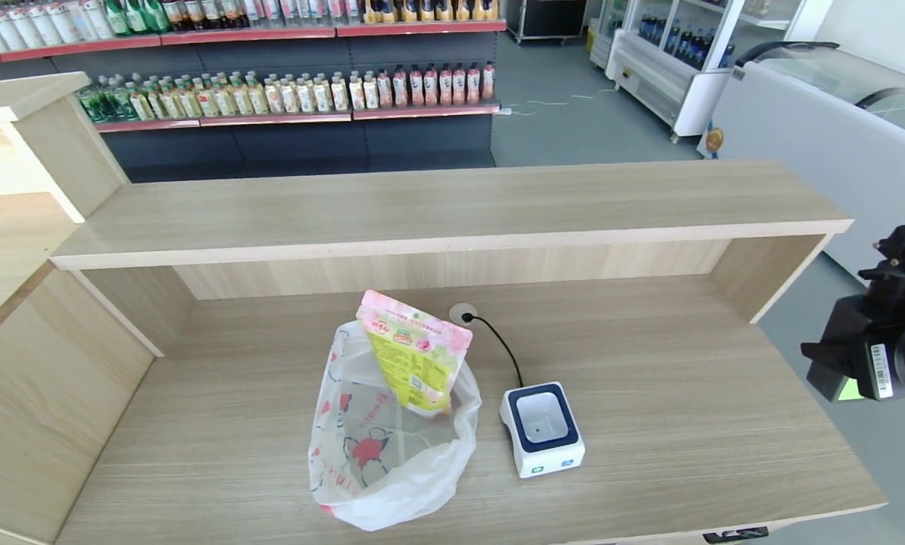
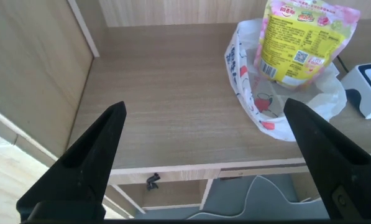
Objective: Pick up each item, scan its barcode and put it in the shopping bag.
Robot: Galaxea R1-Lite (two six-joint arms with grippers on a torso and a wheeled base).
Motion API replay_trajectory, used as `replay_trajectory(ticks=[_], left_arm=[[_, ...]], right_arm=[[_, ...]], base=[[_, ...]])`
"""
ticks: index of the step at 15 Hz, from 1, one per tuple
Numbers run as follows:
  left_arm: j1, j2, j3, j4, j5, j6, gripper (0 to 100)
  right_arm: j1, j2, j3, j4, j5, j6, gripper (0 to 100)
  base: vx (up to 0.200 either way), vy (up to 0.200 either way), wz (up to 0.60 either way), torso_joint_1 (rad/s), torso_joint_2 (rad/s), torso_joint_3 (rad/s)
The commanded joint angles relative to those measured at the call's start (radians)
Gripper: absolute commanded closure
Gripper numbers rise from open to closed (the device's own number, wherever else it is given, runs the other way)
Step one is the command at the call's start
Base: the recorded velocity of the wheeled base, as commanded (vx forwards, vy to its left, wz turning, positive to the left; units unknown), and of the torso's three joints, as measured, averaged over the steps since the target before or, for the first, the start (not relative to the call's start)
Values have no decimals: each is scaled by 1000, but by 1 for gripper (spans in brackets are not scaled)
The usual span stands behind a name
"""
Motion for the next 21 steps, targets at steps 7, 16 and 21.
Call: replay_trajectory(ticks=[7,16,21], left_arm=[[0,0,0,0,0,0,0],[0,0,0,0,0,0,0],[0,0,0,0,0,0,0]], right_arm=[[77,96,2,109,33,174,100],[81,289,-29,189,93,323,100],[136,366,-32,117,96,326,100]], base=[[0,0,86,1,0,0],[0,0,0,0,0,0],[0,0,0,0,0,0]])
